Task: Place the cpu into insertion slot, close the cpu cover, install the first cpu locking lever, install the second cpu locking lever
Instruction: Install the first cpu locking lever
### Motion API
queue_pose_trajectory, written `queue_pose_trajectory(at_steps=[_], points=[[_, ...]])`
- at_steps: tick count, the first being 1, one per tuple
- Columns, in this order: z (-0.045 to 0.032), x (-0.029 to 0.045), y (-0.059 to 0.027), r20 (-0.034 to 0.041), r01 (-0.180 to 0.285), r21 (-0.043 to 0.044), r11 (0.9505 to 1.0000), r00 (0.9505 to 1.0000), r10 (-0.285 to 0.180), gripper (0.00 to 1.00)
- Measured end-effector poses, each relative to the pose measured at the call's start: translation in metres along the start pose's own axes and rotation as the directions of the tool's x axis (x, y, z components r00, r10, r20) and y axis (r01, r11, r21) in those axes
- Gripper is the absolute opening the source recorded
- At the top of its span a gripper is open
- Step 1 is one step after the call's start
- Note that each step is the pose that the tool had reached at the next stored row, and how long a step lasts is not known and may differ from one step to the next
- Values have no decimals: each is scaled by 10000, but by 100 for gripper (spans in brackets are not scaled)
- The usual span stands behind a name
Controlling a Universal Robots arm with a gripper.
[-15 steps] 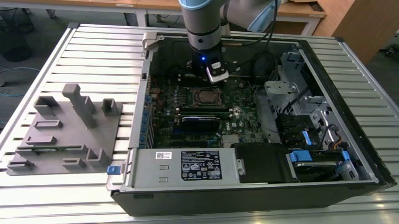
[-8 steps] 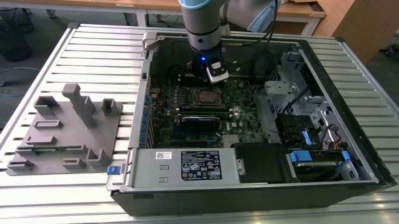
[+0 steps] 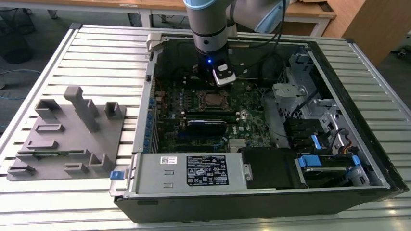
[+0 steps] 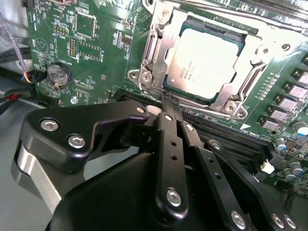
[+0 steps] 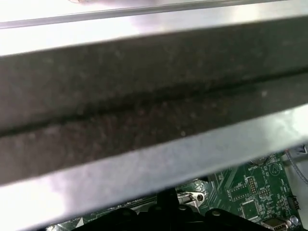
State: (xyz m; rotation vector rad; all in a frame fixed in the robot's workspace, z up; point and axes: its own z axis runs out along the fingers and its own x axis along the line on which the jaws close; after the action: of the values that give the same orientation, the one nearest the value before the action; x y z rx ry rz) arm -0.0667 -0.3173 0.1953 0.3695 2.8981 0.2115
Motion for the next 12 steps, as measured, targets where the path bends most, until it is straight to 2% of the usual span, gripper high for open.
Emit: queue_pose_trajectory(at_steps=[5,9,12], points=[[10,2,-2,82,33,159,9999,10000,-34,11],[22,4,-4,127,43,216,9998,9999,-46,11],[24,5,-4,130,44,221,9997,9999,-47,11]])
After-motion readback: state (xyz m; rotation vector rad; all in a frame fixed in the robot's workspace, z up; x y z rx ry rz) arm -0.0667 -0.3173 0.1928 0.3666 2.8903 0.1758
